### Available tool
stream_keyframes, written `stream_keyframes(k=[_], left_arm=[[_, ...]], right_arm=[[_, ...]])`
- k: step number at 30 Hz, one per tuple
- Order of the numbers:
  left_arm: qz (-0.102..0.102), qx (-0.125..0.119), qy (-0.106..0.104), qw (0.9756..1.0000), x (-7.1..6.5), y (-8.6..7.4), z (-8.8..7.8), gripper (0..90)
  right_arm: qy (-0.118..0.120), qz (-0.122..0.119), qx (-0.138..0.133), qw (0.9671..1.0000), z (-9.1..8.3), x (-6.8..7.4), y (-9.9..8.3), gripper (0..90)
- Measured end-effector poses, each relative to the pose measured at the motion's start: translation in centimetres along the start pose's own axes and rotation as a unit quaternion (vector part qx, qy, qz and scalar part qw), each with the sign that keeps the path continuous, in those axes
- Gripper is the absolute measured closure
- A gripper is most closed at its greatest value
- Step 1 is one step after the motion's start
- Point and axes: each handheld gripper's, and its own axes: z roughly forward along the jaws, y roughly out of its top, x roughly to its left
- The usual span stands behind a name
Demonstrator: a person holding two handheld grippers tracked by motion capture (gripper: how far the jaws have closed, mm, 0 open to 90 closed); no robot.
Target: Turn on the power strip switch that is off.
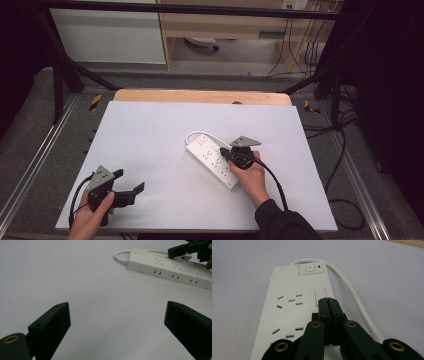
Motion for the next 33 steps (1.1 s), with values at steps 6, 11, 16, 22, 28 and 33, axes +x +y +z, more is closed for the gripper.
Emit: stream_keyframes(k=[6,11,16,22,28,33], left_arm=[[0.002,0.000,0.000,1.0000,0.0,0.0,0.0,6.6],[0.001,0.000,0.000,1.0000,0.0,0.0,0.0,6.6],[0.001,0.000,0.000,1.0000,0.0,0.0,0.0,6.6],[-0.002,0.000,0.000,1.0000,0.1,0.0,0.0,6.6],[-0.004,0.001,0.001,1.0000,0.1,-0.1,0.0,6.6],[-0.004,0.003,0.002,1.0000,0.1,-0.1,0.1,6.6]], right_arm=[[-0.001,0.003,0.001,1.0000,0.0,-0.1,0.0,90.0],[0.000,0.004,-0.001,1.0000,-0.1,-0.1,0.1,90.0],[0.001,0.002,-0.006,1.0000,-0.3,-0.1,0.3,90.0],[0.000,0.004,-0.011,0.9999,-0.8,-0.3,0.6,90.0],[0.004,0.011,-0.020,0.9997,-1.3,-0.5,0.9,90.0],[0.005,0.013,-0.024,0.9996,-1.6,-0.6,1.1,89.2]])
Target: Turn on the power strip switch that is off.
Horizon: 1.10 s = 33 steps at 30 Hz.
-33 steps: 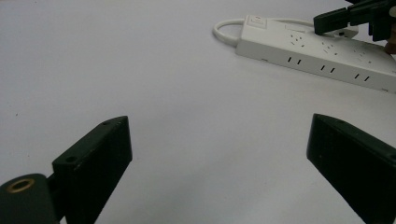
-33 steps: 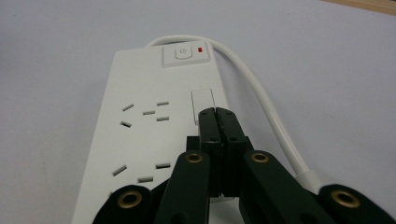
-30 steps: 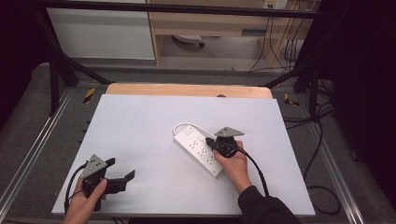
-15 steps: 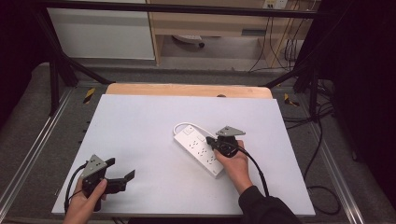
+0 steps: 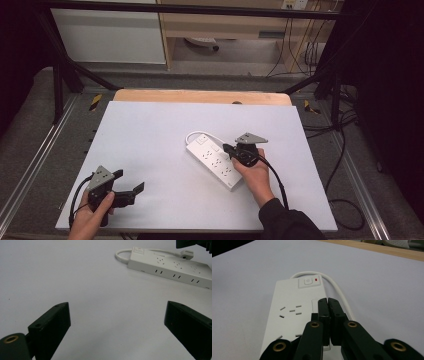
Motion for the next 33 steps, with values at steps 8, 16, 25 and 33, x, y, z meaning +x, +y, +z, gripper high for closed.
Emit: stream_keyframes(k=[8,16,25,33], left_arm=[[-0.001,0.001,0.003,1.0000,0.0,0.0,0.0,6.6],[-0.001,0.000,0.002,1.0000,0.0,0.0,0.0,6.6],[-0.001,0.000,0.003,1.0000,0.0,0.0,0.0,6.6],[-0.001,-0.001,0.003,1.0000,0.0,0.0,0.0,6.6]], right_arm=[[0.003,0.005,-0.009,0.9999,-0.6,-0.2,0.4,84.3],[0.003,0.018,-0.018,0.9997,-1.2,-0.7,0.8,79.4],[0.003,0.037,-0.025,0.9990,-1.8,-1.3,1.1,65.0],[-0.004,0.064,-0.027,0.9976,-2.7,-2.1,1.4,37.0]])
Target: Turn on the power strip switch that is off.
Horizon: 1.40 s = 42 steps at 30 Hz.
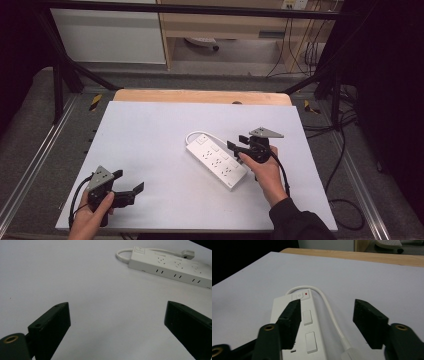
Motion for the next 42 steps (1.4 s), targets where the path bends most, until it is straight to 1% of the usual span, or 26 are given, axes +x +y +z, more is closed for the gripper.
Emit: stream_keyframes(k=[2,4,8,12,18,23,28,29,35,42], left_arm=[[0.000,0.000,0.000,1.0000,0.0,0.0,0.0,6.6],[0.000,0.000,0.000,1.0000,0.0,0.0,0.0,6.5],[-0.001,0.000,0.000,1.0000,0.0,0.0,0.0,6.6],[-0.001,-0.001,0.000,1.0000,0.0,0.0,0.0,6.6],[-0.001,-0.001,0.000,1.0000,0.0,0.0,0.0,6.6],[-0.001,-0.001,0.001,1.0000,0.0,0.0,0.0,6.5],[-0.001,-0.001,0.001,1.0000,0.0,0.0,0.0,6.6],[-0.001,-0.001,0.001,1.0000,0.0,0.0,0.0,6.6],[-0.001,-0.001,0.002,1.0000,0.0,0.0,0.0,6.6],[-0.001,-0.001,0.002,1.0000,0.0,0.0,0.0,6.6]], right_arm=[[-0.002,0.007,0.000,1.0000,-0.2,-0.2,0.1,30.2],[-0.012,0.006,0.000,0.9999,-0.5,-0.4,0.1,24.8],[-0.020,0.011,0.000,0.9997,-1.0,-0.7,0.3,13.4],[-0.033,0.010,-0.001,0.9994,-1.8,-1.0,0.4,6.6],[-0.039,0.017,-0.003,0.9991,-3.2,-1.7,0.3,4.9],[-0.046,0.017,-0.019,0.9986,-4.7,-2.5,0.3,4.6],[-0.065,0.013,-0.037,0.9971,-6.3,-3.3,0.0,4.4],[-0.068,0.016,-0.040,0.9968,-6.7,-3.5,-0.1,4.4],[-0.086,0.009,-0.050,0.9950,-8.4,-4.3,-0.9,4.4],[-0.094,0.014,-0.056,0.9939,-9.9,-5.1,-2.1,4.4]])
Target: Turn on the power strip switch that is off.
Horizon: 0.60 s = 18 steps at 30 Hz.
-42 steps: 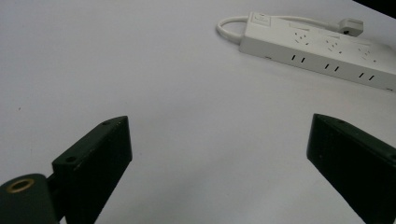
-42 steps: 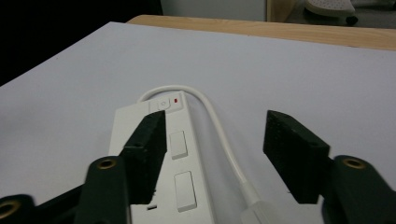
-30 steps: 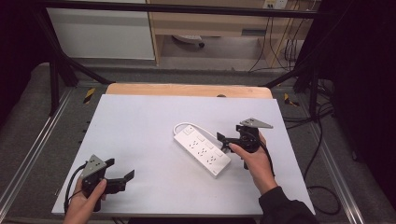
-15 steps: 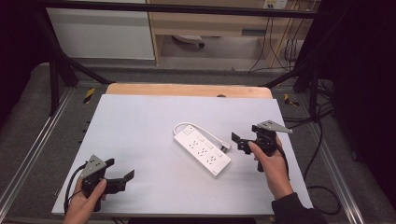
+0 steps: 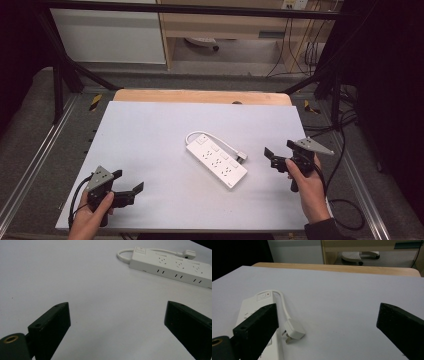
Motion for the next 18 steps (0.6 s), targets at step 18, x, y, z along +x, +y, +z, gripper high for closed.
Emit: stream_keyframes(k=[18], left_arm=[[0.002,-0.002,0.000,1.0000,0.0,0.0,0.0,6.5]], right_arm=[[-0.025,-0.010,0.037,0.9990,-2.2,-1.5,-4.2,3.2]])
